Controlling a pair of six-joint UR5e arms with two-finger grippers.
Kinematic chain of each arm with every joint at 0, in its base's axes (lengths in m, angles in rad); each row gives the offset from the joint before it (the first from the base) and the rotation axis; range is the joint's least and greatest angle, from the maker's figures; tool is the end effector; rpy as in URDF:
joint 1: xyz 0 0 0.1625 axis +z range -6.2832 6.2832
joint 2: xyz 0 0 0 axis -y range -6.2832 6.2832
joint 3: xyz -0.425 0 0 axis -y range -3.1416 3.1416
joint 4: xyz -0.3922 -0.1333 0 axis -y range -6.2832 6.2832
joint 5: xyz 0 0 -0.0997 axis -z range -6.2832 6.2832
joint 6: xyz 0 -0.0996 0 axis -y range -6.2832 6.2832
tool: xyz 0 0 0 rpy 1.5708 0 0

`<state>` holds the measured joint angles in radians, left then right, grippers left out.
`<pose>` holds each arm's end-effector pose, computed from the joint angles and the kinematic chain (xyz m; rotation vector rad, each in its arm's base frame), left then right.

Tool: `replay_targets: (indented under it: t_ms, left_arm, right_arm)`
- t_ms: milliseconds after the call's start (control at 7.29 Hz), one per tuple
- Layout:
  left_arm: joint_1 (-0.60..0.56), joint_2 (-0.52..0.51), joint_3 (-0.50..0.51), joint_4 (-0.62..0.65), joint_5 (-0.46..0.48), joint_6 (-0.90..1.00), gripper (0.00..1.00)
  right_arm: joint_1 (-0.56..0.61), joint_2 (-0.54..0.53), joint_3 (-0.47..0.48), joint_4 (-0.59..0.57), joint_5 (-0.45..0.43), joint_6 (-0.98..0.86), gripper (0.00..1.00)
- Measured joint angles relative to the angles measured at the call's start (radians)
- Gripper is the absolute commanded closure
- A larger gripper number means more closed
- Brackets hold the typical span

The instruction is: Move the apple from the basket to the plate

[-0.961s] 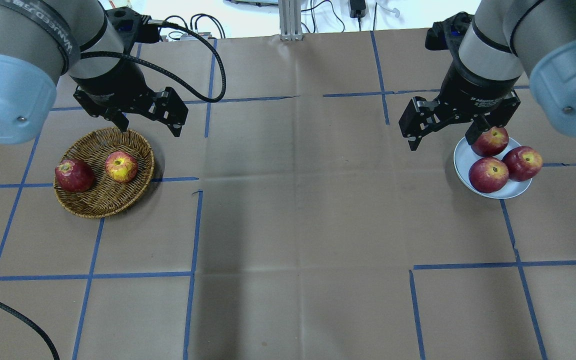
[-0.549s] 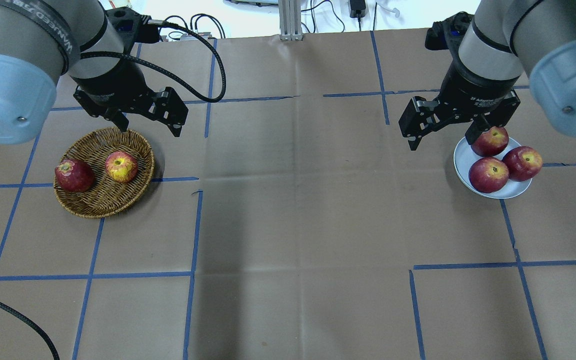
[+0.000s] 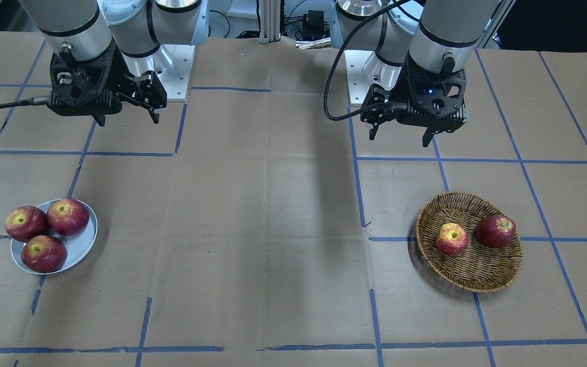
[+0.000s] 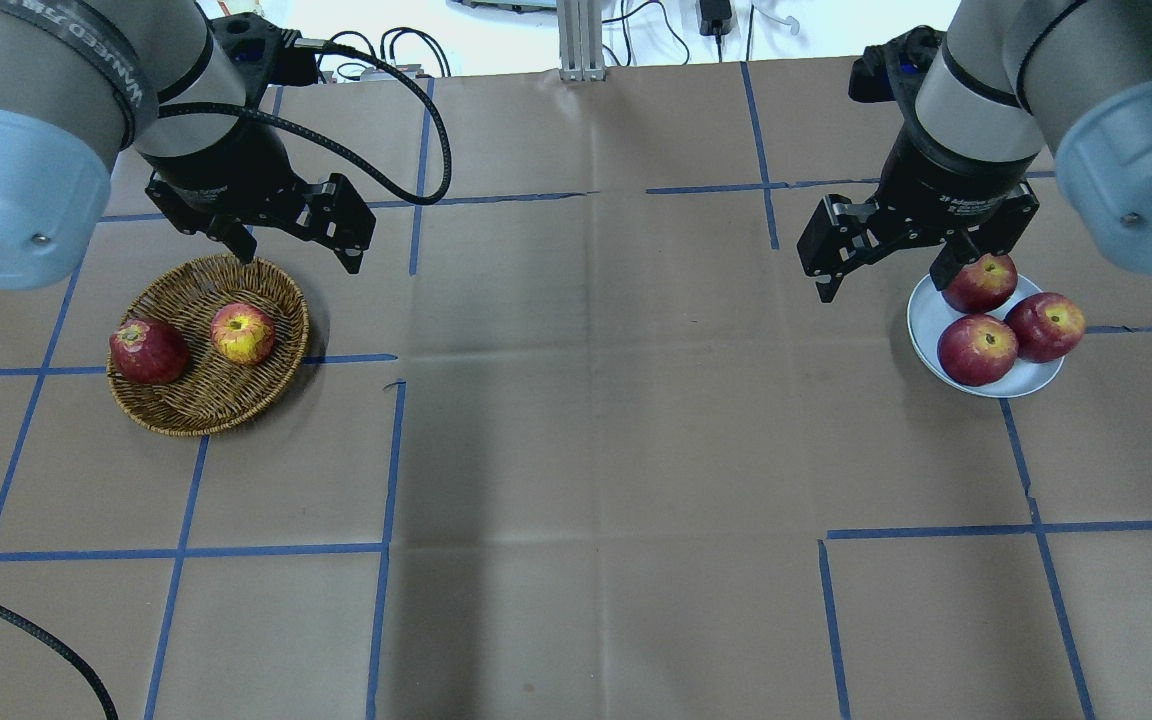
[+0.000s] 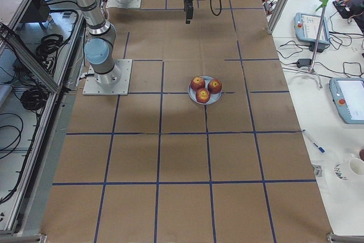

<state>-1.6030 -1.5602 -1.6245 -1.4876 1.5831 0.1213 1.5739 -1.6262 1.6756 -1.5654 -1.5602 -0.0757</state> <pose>-0.1478 -0.4864 0.4751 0.2394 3.1177 -0.0618 0.1358 -0.4619 0.4626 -0.1228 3.1255 0.0851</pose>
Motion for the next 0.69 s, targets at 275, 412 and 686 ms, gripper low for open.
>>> replay_targets:
  t_ms: [275, 412, 686]
  left_arm:
    - [0.000, 0.000, 0.000, 0.001, 0.000, 0.001, 0.01]
    - [0.000, 0.000, 0.000, 0.001, 0.000, 0.002, 0.01]
    - [0.000, -0.006, 0.000, 0.001, 0.001, 0.001, 0.01]
  right_arm:
    - [0.000, 0.005, -0.001, -0.004, -0.005, 0.001, 0.00]
    - [0.000, 0.002, -0.004, -0.010, -0.008, 0.001, 0.00]
    - [0.000, -0.004, -0.006, -0.021, -0.010, 0.002, 0.00]
